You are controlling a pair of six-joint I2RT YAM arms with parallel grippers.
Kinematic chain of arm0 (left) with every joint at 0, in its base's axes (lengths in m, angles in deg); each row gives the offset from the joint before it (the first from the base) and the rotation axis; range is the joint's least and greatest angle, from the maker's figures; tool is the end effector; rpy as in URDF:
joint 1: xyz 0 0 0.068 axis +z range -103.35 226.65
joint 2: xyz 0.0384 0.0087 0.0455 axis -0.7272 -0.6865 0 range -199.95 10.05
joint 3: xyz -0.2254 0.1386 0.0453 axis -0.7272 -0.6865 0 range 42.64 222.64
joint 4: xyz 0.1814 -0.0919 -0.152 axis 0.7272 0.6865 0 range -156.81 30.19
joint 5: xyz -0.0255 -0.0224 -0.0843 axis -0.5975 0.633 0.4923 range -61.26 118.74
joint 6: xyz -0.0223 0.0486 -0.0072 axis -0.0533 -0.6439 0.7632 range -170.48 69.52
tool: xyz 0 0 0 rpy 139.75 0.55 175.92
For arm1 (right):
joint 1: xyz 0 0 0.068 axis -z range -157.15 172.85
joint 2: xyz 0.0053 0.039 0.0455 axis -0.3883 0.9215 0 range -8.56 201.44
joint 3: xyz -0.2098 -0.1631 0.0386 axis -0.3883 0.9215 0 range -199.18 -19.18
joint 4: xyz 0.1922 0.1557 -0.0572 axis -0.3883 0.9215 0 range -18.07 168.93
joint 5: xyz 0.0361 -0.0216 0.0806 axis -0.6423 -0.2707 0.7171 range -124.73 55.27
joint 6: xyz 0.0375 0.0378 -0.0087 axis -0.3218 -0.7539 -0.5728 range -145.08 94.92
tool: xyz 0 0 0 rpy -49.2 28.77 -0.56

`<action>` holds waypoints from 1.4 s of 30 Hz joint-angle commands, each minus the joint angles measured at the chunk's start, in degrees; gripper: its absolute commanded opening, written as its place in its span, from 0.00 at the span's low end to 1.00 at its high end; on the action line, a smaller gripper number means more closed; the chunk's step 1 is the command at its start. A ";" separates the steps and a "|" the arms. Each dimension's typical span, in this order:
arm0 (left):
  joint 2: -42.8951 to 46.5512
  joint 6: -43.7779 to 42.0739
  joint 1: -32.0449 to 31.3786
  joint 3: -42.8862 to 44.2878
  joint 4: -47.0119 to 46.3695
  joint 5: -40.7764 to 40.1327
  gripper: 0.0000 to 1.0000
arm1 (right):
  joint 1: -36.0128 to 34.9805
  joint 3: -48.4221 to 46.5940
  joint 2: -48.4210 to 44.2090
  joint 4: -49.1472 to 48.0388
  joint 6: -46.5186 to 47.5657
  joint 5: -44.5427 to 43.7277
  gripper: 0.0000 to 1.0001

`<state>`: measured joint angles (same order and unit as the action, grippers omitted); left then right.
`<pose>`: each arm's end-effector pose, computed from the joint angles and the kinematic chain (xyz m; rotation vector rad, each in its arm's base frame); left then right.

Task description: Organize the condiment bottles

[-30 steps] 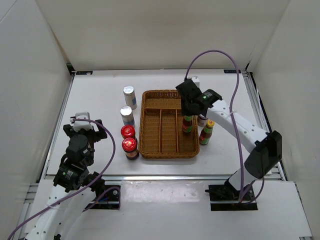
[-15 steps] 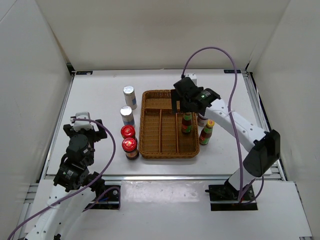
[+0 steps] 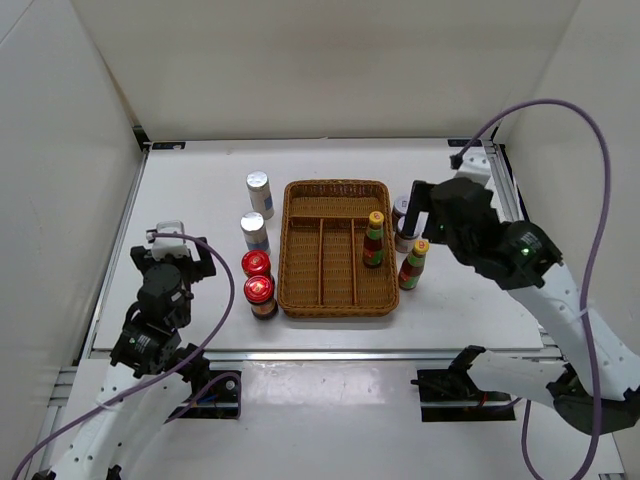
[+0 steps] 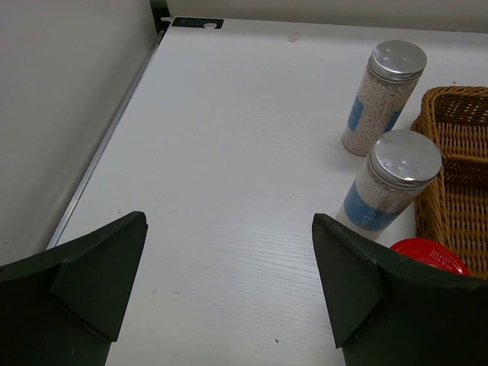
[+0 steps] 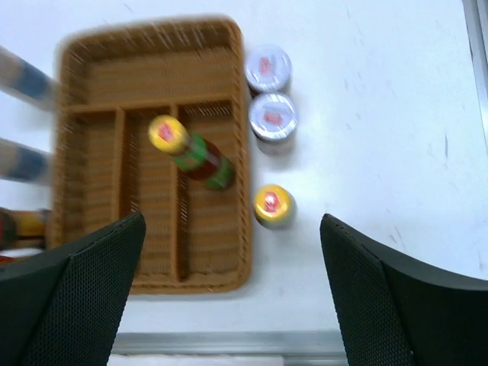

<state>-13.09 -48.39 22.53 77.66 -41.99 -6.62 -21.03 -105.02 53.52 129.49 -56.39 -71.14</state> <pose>0.1008 -0.0225 0.2999 -0.0992 1.7567 0.2214 0.1418 0.1070 0.4360 0.1307 2.0335 0.1309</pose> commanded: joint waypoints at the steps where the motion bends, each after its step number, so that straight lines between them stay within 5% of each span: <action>1: 1.16 0.11 -0.14 -0.92 -1.18 0.90 1.00 | -0.07 6.38 0.85 4.75 -5.16 -2.35 0.96; 9: 3.98 0.11 -0.67 -0.92 -1.18 0.90 1.00 | -0.07 15.52 0.67 0.81 -6.31 -3.76 0.96; 18: 2.83 0.11 -2.42 -0.92 -1.18 0.90 1.00 | -0.07 32.04 -4.60 -14.83 -5.00 -6.39 0.89; 26: 1.78 0.11 -2.95 -0.92 -0.65 0.90 1.00 | 0.55 33.90 -3.30 -25.04 2.83 -5.61 0.88; 42: 7.39 0.11 -5.50 -0.92 -0.65 3.01 1.00 | 2.83 38.21 -0.65 -29.17 3.44 -8.78 0.63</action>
<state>-7.23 -48.33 17.28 76.86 -42.40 -4.83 -18.73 -67.50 53.52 103.78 -54.22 -77.69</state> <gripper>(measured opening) 0.998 0.643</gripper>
